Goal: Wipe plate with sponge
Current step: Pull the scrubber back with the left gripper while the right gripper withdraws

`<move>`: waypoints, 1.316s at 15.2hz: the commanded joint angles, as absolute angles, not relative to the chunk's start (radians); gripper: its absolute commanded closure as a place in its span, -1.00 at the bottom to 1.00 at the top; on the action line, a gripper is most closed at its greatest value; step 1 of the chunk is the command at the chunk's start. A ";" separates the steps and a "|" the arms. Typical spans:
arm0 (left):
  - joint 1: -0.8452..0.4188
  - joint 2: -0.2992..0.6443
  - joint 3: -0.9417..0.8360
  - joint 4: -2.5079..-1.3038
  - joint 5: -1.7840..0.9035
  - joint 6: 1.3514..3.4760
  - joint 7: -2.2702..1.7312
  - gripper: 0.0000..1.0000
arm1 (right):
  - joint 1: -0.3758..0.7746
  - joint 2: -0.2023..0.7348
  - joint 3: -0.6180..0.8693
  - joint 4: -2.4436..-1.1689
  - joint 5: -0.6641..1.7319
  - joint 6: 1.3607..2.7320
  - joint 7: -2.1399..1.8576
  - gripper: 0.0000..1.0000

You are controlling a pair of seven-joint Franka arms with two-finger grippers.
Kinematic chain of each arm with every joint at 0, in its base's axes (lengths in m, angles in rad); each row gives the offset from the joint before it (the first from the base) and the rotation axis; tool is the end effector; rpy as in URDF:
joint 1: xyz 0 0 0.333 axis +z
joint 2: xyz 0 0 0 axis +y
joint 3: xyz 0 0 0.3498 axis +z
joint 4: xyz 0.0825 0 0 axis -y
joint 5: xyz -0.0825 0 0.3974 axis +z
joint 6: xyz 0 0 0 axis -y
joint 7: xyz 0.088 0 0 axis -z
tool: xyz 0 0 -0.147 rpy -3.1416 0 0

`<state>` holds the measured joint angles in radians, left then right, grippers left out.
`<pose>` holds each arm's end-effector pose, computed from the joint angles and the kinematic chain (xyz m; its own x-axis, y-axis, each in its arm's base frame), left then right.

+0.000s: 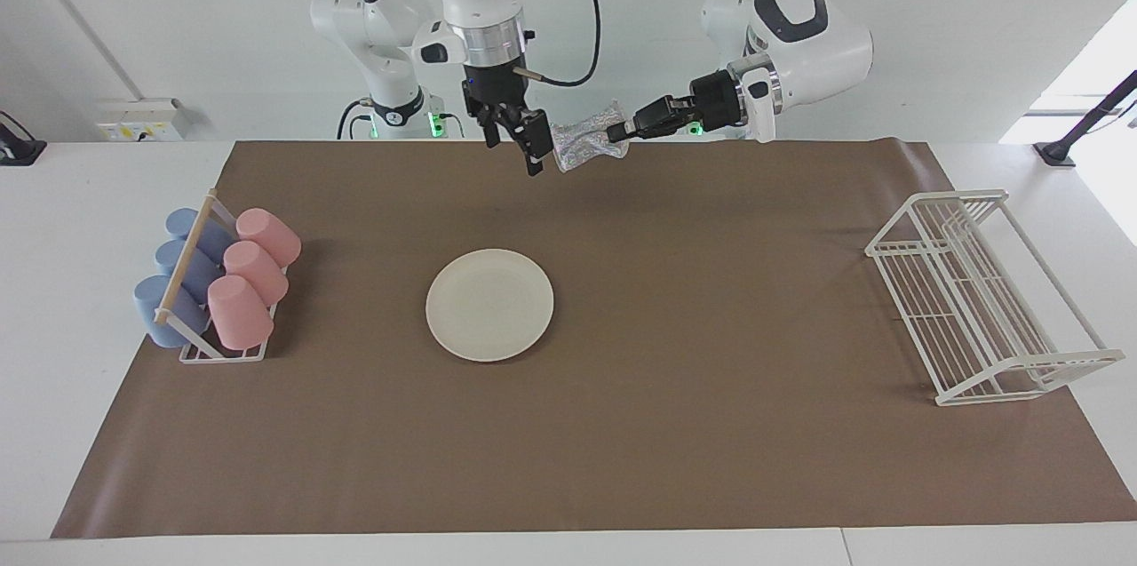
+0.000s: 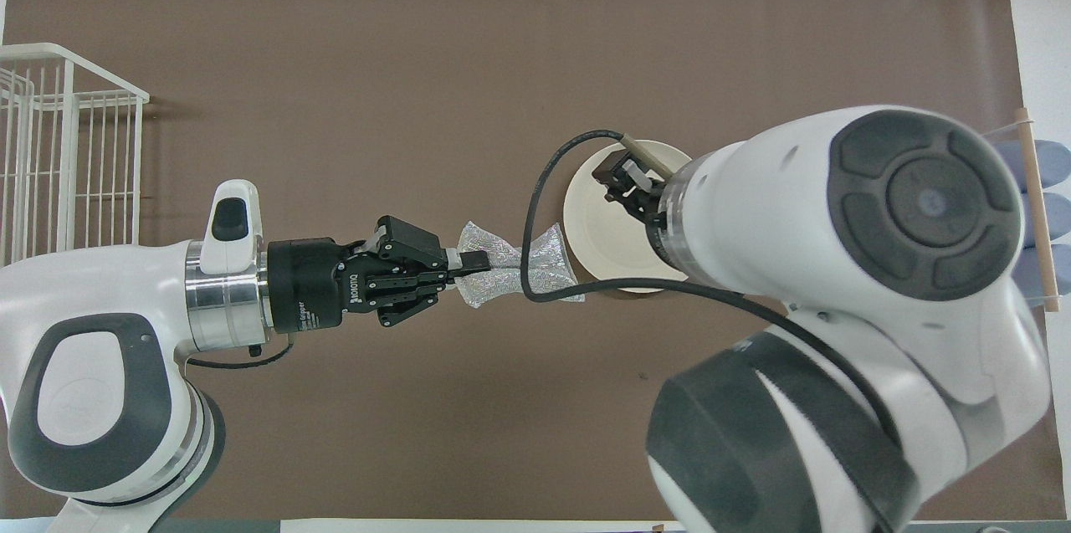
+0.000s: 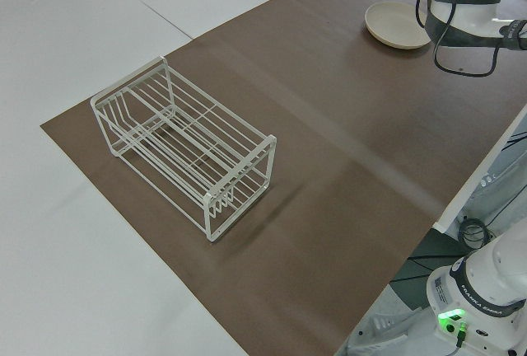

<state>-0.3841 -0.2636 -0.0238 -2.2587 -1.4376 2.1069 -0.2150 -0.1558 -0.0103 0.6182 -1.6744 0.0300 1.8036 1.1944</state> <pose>0.4428 -0.2802 0.5313 0.8562 0.2035 -0.4749 0.5145 -0.2510 0.8199 0.5260 0.2680 0.5943 0.7392 -0.6729 0.0282 -0.6640 -0.7352 -0.1363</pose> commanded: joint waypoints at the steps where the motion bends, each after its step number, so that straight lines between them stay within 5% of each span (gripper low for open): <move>1: -0.370 -0.242 -0.021 -2.232 -1.349 2.125 -0.205 1.00 | -0.244 -0.051 0.627 -1.694 0.032 1.778 0.947 -1.00; 7: -0.379 -0.190 -0.021 -2.163 -0.962 2.122 -0.371 1.00 | -0.414 -0.049 0.612 -1.690 0.034 1.723 0.504 -1.00; 12: -0.385 -0.089 -0.026 -1.996 -0.539 1.978 -0.625 1.00 | -0.408 -0.051 0.484 -1.697 0.034 1.710 0.214 -1.00; 17: -0.383 -0.006 -0.025 -1.852 -0.231 1.732 -0.658 1.00 | 0.059 -0.049 -0.085 -1.701 0.032 1.675 0.121 -1.00; 20: -0.385 -0.002 -0.026 -1.813 -0.070 1.610 -0.658 1.00 | 0.097 -0.035 -0.159 -1.675 0.034 1.645 0.048 -1.00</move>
